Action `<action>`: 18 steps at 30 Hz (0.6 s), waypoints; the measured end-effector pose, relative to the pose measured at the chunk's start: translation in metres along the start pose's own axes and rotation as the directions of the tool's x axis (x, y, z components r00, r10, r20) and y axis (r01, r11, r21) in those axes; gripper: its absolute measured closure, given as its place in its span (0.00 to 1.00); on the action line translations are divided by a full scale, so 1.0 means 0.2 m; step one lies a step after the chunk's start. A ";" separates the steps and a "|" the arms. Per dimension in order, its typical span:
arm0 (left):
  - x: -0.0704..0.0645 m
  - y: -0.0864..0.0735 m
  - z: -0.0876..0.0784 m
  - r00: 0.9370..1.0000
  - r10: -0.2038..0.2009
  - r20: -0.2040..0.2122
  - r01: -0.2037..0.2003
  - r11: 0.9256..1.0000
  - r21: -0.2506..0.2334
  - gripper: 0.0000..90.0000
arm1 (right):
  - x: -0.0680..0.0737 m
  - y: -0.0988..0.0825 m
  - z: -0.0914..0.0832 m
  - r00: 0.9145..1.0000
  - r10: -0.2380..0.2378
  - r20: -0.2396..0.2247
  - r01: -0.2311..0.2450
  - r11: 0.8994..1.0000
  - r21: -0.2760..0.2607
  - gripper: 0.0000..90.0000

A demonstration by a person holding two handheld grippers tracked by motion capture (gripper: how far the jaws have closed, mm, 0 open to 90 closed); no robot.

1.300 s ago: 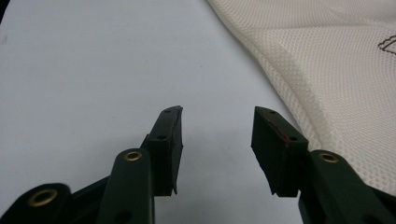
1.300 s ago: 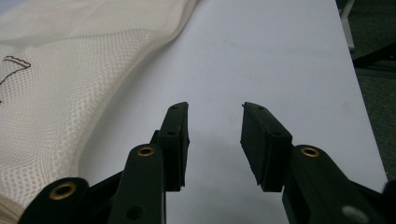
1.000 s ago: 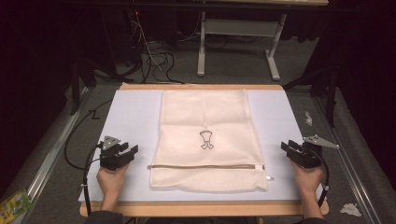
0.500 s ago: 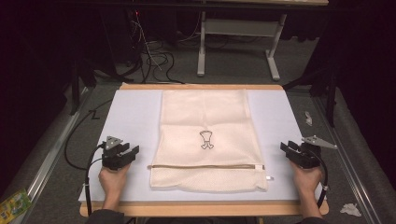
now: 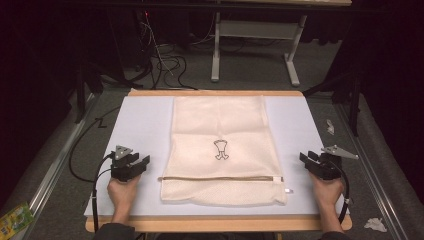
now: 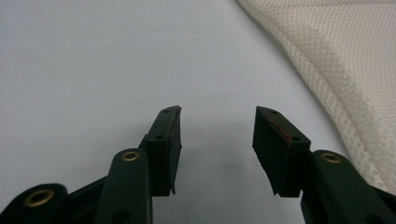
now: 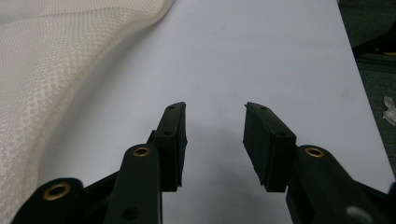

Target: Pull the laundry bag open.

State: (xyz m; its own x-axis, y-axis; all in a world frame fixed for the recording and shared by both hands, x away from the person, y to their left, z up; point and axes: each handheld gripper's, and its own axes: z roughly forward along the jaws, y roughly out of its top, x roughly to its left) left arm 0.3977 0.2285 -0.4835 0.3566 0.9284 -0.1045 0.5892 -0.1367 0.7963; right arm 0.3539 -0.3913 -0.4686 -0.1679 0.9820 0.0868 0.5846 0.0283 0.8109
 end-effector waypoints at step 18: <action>-0.03 0.00 0.02 0.998 0.047 -0.036 -0.046 0.999 0.026 0.51 | 0.02 -0.02 0.03 1.000 -0.004 0.016 0.004 1.000 0.029 0.59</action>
State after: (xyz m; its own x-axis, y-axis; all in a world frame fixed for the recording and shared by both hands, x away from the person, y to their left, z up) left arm 0.3976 0.2226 -0.4854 0.3575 0.9328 -0.0457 0.5907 -0.1879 0.7847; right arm 0.3564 -0.3869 -0.4751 -0.1575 0.9848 0.0737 0.6064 0.0376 0.7943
